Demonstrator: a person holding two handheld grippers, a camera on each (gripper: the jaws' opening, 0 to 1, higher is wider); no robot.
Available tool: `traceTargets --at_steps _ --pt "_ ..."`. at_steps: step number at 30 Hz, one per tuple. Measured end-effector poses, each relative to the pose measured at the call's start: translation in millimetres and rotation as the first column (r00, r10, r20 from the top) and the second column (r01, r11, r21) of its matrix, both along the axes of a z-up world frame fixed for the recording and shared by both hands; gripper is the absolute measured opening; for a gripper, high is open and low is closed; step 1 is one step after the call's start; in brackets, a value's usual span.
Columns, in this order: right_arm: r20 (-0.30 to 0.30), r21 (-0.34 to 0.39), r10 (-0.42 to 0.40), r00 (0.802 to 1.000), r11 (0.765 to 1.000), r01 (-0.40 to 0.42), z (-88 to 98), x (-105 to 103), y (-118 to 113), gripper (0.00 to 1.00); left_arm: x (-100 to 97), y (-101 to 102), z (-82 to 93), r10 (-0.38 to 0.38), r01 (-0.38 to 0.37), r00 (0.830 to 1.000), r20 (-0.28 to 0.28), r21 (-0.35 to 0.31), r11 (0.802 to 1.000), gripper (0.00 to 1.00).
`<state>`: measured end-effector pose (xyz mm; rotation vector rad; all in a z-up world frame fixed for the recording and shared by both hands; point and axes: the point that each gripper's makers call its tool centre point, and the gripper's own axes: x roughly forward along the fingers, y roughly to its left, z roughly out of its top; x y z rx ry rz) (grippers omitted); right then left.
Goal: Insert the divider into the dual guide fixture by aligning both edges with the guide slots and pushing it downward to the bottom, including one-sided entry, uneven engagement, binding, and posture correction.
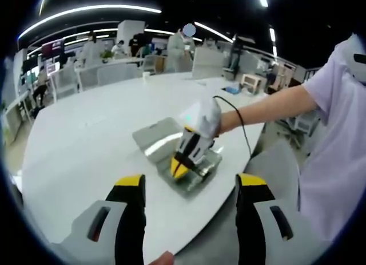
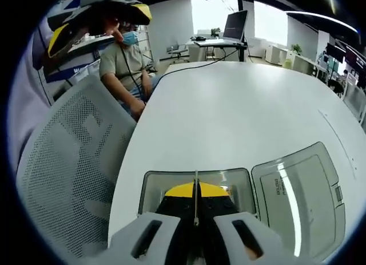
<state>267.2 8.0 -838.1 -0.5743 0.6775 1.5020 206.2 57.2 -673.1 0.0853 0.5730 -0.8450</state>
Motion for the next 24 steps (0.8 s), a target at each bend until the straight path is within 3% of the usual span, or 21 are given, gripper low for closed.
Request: traceTargets --at_steps 9,14,18,21,24 --pt "0.005 -0.009 -0.007 1.000 1.000 0.007 0.1 0.0 0.8 0.00 -0.3 -1.0 2.6 -0.004 0.004 1.000 0.007 0.005 1.000 0.62" --pt "-0.055 -0.011 -0.067 0.996 0.998 0.067 -0.3 0.8 0.8 0.00 -1.0 -1.6 2.3 -0.007 0.007 1.000 0.006 0.007 1.000 0.62" --pt "-0.053 -0.019 -0.067 0.996 0.998 0.066 -1.6 0.8 0.9 0.00 -1.2 -1.2 2.8 -0.005 0.005 1.000 0.007 0.007 1.000 0.62" --pt "-0.063 -0.020 -0.071 0.995 0.997 0.070 -1.9 -0.6 2.5 0.08 -0.7 -0.2 3.1 -0.002 0.002 1.000 0.009 0.008 1.000 0.62" --pt "-0.062 -0.021 -0.066 0.996 0.998 0.065 -0.9 -3.2 4.4 0.09 -0.6 0.6 3.3 -0.001 0.001 1.000 0.010 0.009 1.000 0.62"
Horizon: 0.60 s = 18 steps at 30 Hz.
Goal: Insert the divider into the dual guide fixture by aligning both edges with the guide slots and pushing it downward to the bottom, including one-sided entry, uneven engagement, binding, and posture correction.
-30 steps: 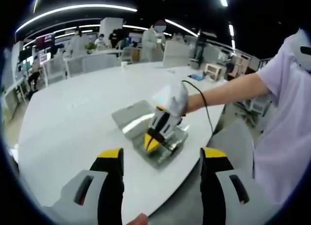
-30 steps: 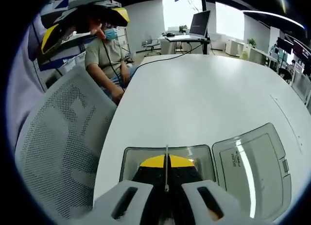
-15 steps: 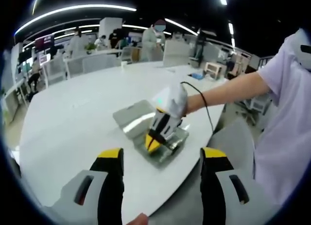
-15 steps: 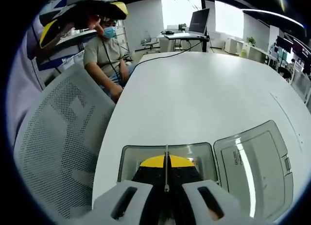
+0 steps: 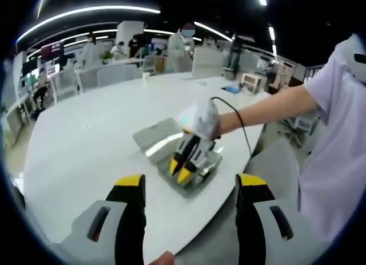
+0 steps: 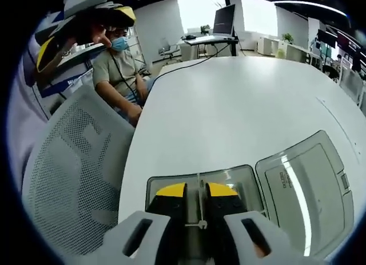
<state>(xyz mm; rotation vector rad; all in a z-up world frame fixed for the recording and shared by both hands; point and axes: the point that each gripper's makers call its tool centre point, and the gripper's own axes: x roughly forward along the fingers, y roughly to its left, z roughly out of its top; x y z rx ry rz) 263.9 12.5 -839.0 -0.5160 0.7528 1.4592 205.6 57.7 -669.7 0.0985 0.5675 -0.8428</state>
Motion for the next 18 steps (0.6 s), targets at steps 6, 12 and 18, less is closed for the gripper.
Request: traceTargets --at_steps 6,12,18 --pt "0.010 0.015 0.001 1.000 1.000 -0.001 7.2 -2 2 0.13 0.2 1 -1.7 0.000 0.000 1.000 0.000 0.003 1.000 0.62" --pt "0.014 0.046 -0.012 1.000 0.999 0.011 17.3 -2 2 0.16 -0.5 1 -5.5 -0.003 0.003 1.000 -0.009 0.001 1.000 0.62" --pt "0.022 0.075 -0.035 0.999 0.997 0.033 29.4 -6 -1 0.21 -1.8 -4 -5.4 -0.024 0.024 1.000 -0.009 0.007 1.000 0.62"
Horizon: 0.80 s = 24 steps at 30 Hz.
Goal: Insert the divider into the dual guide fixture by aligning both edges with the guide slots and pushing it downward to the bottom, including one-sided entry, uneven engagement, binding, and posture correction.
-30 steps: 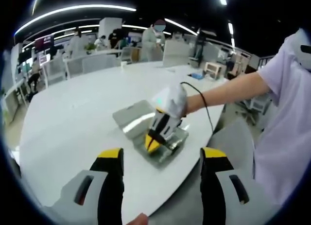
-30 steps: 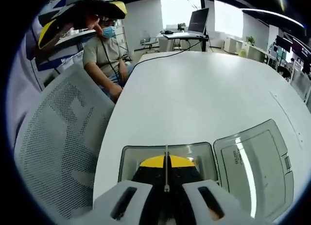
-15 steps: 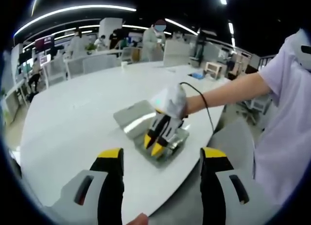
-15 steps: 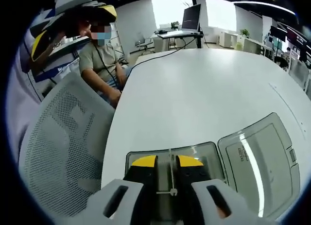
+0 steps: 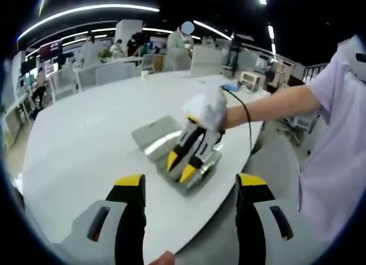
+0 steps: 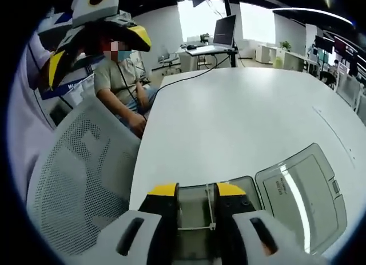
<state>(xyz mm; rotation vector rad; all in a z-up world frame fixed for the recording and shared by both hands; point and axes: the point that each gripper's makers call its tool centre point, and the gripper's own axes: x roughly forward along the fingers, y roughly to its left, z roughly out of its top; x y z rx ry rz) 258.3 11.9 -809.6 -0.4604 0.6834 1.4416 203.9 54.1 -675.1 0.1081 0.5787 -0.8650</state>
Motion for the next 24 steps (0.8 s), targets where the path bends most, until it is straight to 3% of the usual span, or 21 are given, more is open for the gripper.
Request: traceTargets --at_steps 6,24 --pt "0.018 0.043 -0.044 0.999 0.998 0.043 20.1 -3 -7 0.21 -2.7 -10 2.5 -0.038 0.038 0.999 0.014 0.011 0.999 0.62" --pt "0.081 0.142 -0.187 0.979 0.974 0.175 77.3 -19 -41 0.25 -13.9 -11 -5.9 -0.094 0.093 0.996 0.011 0.041 0.995 0.62"
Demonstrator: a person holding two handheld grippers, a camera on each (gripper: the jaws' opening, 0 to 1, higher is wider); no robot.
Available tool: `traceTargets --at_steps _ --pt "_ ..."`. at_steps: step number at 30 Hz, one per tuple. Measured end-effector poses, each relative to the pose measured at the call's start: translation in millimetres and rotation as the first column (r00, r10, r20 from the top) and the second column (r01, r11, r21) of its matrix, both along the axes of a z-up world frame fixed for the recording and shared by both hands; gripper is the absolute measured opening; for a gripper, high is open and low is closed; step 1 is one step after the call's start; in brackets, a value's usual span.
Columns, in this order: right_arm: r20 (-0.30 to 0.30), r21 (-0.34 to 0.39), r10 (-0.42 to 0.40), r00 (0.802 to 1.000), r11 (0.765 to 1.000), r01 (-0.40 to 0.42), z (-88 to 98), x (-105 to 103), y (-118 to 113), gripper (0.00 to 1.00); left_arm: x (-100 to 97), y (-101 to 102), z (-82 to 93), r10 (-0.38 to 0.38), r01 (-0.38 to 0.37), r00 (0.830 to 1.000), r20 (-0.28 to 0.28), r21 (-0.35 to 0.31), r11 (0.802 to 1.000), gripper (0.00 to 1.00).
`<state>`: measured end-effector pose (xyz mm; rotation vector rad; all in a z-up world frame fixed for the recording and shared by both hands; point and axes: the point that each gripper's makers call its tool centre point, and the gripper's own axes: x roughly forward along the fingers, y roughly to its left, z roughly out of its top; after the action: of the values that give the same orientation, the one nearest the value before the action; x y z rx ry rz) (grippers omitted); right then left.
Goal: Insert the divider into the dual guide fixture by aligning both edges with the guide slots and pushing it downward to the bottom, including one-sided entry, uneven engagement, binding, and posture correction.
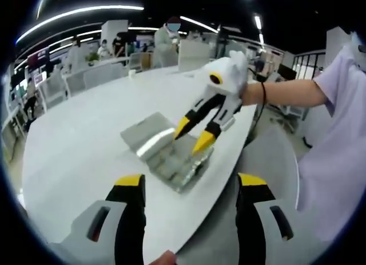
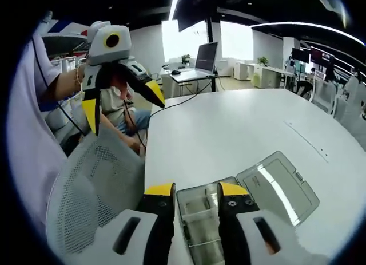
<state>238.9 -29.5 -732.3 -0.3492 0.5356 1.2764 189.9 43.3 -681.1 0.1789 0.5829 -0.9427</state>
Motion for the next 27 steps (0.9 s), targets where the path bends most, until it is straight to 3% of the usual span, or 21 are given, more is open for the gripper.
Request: traceTargets --at_steps 15,27 --pt "0.074 0.040 -0.062 0.995 0.997 0.059 46.9 -30 -13 0.26 -14.9 6 6.7 -0.030 0.030 0.999 0.031 -0.008 1.000 0.62" --pt "0.077 0.050 -0.180 0.981 0.983 0.176 57.9 -51 -38 0.28 -20.3 12 8.1 -0.074 0.074 0.997 0.021 -0.027 0.997 0.62"
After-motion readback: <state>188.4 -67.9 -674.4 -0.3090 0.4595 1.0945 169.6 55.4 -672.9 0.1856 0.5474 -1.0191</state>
